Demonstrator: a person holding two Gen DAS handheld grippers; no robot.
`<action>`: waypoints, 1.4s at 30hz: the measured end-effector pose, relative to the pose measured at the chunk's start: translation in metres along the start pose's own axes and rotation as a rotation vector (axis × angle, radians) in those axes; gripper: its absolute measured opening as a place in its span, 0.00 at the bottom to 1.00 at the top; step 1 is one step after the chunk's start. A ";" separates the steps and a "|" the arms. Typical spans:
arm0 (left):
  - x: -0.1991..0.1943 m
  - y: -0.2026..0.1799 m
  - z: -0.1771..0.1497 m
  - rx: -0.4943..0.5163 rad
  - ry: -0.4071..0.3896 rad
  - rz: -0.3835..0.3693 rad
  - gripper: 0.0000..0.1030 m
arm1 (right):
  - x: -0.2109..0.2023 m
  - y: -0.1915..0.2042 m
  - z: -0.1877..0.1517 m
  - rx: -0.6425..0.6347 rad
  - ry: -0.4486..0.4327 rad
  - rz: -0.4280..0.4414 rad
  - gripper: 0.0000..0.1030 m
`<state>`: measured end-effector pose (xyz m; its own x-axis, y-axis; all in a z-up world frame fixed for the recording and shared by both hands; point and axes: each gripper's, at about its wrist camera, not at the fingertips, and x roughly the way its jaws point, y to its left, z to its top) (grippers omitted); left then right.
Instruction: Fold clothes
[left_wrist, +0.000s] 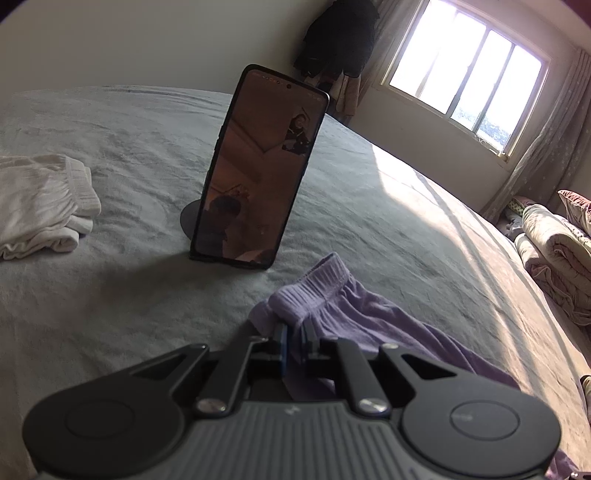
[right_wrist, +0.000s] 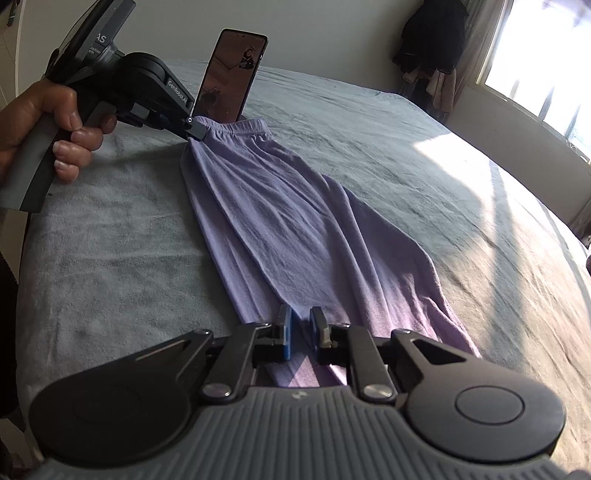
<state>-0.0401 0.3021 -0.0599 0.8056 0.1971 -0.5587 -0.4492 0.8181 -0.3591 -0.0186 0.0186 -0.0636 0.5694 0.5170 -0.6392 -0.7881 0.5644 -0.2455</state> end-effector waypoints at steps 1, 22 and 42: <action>0.000 0.000 0.000 -0.002 0.000 -0.001 0.07 | 0.001 0.000 0.000 0.004 0.002 0.002 0.16; 0.003 0.014 0.009 -0.017 -0.034 0.024 0.06 | -0.017 -0.015 0.011 0.193 -0.038 0.190 0.00; -0.002 0.019 0.006 0.015 -0.020 0.076 0.37 | -0.008 -0.009 0.007 0.260 0.014 0.227 0.16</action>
<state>-0.0477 0.3211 -0.0611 0.7769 0.2693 -0.5691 -0.5035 0.8084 -0.3048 -0.0146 0.0137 -0.0514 0.3817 0.6400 -0.6669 -0.8071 0.5824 0.0970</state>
